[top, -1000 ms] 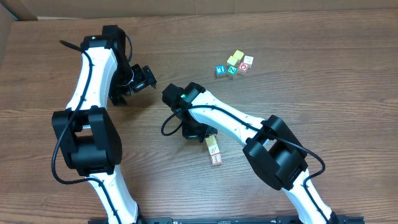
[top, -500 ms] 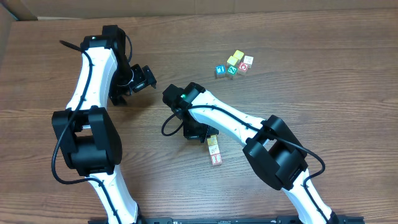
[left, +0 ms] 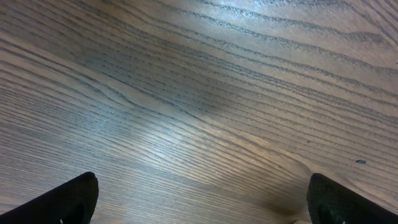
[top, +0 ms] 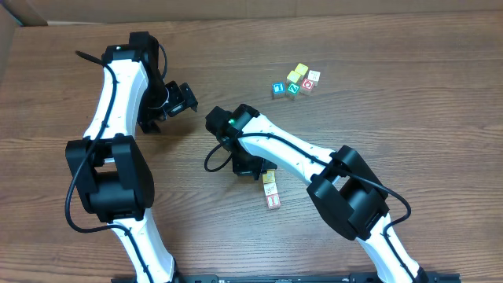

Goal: Flip 4 blocks

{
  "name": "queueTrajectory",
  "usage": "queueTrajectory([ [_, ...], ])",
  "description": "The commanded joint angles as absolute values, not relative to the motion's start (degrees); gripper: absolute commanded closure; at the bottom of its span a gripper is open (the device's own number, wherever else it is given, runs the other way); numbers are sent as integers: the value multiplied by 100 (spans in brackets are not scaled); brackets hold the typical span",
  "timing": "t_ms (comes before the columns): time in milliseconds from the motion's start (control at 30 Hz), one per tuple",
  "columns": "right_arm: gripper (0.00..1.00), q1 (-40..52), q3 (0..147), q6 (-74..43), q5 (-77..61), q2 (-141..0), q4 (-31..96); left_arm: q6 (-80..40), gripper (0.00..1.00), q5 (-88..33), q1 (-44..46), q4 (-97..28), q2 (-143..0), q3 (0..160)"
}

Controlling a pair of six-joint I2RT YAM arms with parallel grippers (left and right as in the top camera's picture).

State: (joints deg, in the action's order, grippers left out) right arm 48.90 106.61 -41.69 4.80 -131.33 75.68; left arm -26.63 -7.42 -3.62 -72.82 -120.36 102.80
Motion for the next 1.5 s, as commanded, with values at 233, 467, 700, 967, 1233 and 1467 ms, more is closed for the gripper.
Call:
queueTrajectory([
  [233,96,4910,10814,-3870,392,-13146,7555,-2637,0,-727,-331,-7275,-12075,10368],
  [467,96,4910,11242,-3546,75,-12864,7585,-2637,0,-725,-331,-7273,-12075,10368],
  [700,96,4412,11321,-3402,95,-12805,7264,-2637,0,-725,-331,-7273,-12075,10368],
  [967,96,3894,11120,-3577,259,-12805,6991,-2637,0,-725,-331,-7275,-12075,10368],
  [1233,96,3957,10643,-3577,242,-12805,6847,-2637,0,-725,-331,-7275,-12075,10368],
  [1467,96,3972,10464,-3441,-54,-12805,6775,-2637,0,-725,-331,-7275,-12075,10368],
])
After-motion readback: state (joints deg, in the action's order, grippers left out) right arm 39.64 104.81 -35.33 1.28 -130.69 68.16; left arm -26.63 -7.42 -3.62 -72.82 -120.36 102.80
